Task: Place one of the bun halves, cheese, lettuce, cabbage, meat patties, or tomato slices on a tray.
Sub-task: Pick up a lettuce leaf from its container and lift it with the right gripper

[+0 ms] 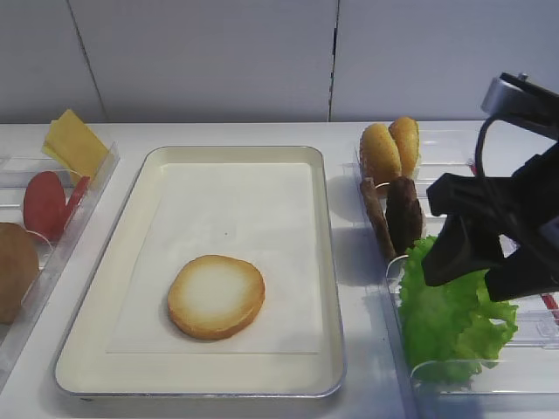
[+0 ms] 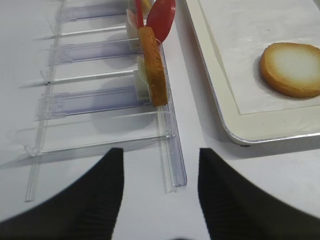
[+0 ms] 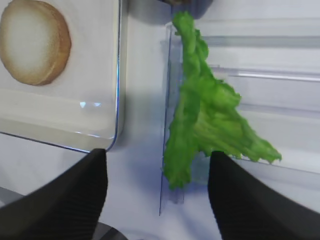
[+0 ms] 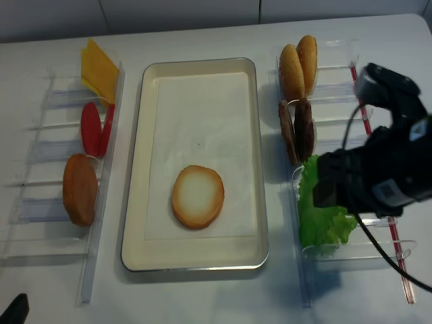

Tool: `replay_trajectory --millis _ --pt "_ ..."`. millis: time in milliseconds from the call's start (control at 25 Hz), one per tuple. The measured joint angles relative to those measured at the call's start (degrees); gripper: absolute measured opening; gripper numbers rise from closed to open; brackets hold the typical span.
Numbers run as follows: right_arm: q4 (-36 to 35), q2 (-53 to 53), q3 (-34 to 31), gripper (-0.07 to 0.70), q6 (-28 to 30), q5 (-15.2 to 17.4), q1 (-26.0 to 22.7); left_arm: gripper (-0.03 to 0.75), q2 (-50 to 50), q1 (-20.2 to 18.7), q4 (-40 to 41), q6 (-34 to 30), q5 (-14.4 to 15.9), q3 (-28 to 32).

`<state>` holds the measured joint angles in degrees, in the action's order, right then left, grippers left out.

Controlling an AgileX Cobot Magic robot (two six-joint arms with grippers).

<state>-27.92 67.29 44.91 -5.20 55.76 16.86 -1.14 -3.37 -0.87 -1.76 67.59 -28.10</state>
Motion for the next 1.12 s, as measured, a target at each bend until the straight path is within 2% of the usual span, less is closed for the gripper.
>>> replay_trajectory --millis 160,440,600,880,1120 --pt "2.6 3.3 2.4 0.457 -1.5 -0.5 0.7 0.323 0.0 0.0 0.0 0.0 0.0 0.0" --pt "2.1 7.2 3.4 0.453 -1.5 -1.5 0.7 0.323 0.0 0.0 0.0 0.0 0.0 0.0" --pt "2.1 8.4 3.4 0.414 -1.4 -1.7 0.7 0.323 0.0 0.0 0.0 0.0 0.0 0.0" --pt "2.0 8.4 3.4 0.283 -1.1 -2.7 0.7 0.323 0.0 0.0 0.0 0.0 0.0 0.0" --pt "2.0 8.4 3.4 0.064 -1.1 -2.7 0.7 0.323 0.0 0.0 0.0 0.0 0.0 0.0"
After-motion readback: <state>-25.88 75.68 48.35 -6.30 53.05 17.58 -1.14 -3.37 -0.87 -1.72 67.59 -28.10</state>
